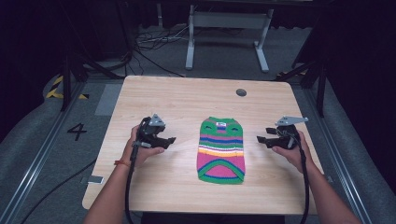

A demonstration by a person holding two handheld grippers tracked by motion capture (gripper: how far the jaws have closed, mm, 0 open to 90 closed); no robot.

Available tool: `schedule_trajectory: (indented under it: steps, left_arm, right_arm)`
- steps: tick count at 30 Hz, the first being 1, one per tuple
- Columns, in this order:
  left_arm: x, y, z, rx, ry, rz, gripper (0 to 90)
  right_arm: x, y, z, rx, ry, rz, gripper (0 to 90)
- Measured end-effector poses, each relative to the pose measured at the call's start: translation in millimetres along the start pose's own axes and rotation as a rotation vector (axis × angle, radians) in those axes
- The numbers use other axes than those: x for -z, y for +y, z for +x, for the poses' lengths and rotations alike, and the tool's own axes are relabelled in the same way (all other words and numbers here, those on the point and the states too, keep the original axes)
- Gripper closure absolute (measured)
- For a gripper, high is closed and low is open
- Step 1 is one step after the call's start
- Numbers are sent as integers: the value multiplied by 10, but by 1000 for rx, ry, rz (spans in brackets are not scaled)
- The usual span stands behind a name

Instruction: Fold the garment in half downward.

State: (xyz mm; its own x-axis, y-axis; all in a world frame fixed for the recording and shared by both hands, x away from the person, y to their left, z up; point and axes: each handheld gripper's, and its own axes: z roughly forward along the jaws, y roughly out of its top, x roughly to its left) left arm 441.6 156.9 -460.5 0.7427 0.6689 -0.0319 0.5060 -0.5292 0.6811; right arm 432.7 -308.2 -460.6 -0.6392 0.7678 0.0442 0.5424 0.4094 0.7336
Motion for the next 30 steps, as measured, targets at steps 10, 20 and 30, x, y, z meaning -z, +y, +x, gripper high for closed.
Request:
schedule_trajectory:
  steps: [10, 20, 30]
  left_arm:
    - [-503, 427, 18, 23, -25, -5, 406]
    - [-1035, 738, -119, 29, -115, 22, 451]
    - [-1262, 827, -205, 12, -92, 57, 445]
  right_arm:
    - [-516, 469, 155, 70, 50, 28, 568]
    - [-914, 627, 172, 46, 25, 94, 573]
    - [-1074, 537, 42, -4, 16, 141, 490]
